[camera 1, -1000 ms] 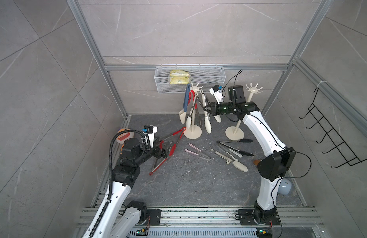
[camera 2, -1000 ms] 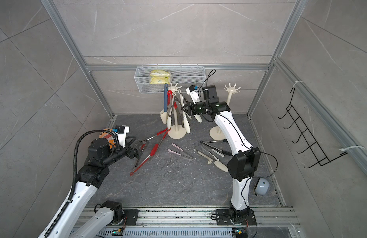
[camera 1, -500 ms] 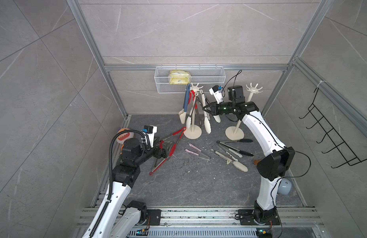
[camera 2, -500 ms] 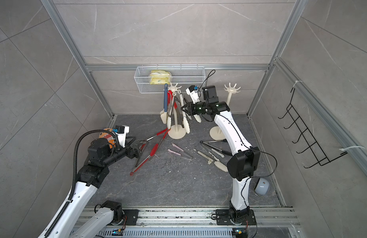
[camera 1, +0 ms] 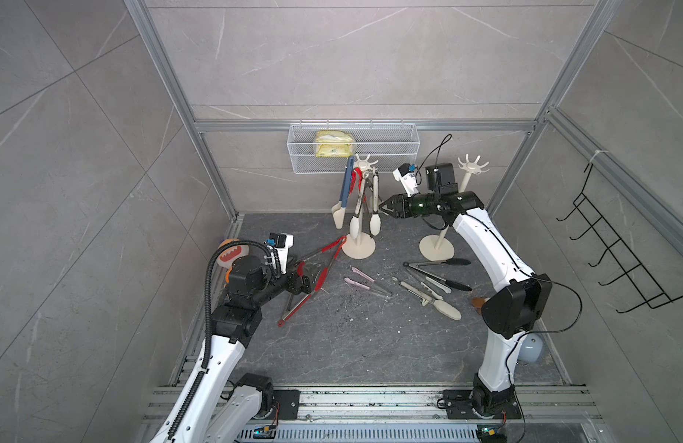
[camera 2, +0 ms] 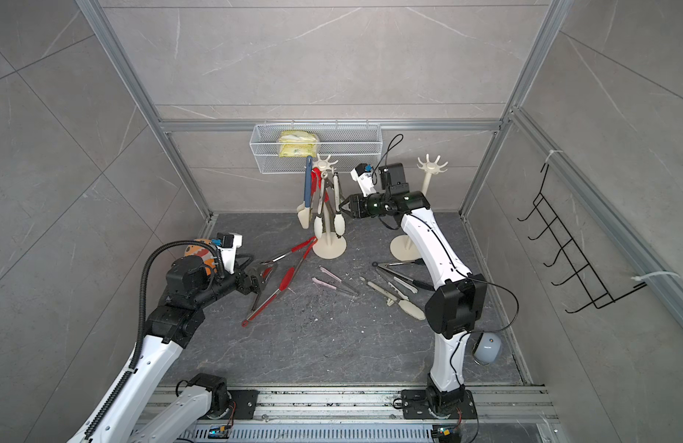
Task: Hang food tongs on kitchen utensil racks
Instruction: Hang the food tongs on the rack.
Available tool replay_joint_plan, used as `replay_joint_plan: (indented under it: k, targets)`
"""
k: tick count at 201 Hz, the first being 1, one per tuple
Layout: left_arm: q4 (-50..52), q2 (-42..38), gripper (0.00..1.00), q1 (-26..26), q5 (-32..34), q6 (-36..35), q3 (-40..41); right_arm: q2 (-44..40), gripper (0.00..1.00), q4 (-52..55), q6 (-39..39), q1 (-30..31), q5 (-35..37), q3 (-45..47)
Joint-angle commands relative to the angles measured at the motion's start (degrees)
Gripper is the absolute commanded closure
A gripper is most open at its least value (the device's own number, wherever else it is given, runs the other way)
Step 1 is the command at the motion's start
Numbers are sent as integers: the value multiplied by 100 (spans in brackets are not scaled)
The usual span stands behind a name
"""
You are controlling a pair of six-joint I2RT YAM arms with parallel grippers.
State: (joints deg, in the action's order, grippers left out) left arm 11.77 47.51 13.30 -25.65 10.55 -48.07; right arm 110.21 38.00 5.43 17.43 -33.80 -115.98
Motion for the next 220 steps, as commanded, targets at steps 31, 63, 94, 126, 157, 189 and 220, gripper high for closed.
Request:
replay_joint_plan:
  k: [31,63,94,126,157,189,220]
  targets:
    - [-219,78,0,6,-186,140,-237,-978,45,-399,13,-85,392,1375]
    - [-351,161,0,6,-251,219,-350,-1457,33,-671,-27,-103,471,2186]
    - [-535,313,0,29,-328,321,-430,-1743,24,-811,-58,-100,497,2754]
    - [-603,418,0,75,-370,336,-494,-1991,16,-896,-62,-101,474,3267]
    - [-658,461,0,88,-383,317,-504,-2198,15,-827,24,-101,637,3694]
    - [-632,488,0,98,-419,240,-478,-2396,15,-739,141,-99,794,4169]
    - [-588,522,0,103,-431,200,-468,-2443,15,-331,195,-97,1217,4410]
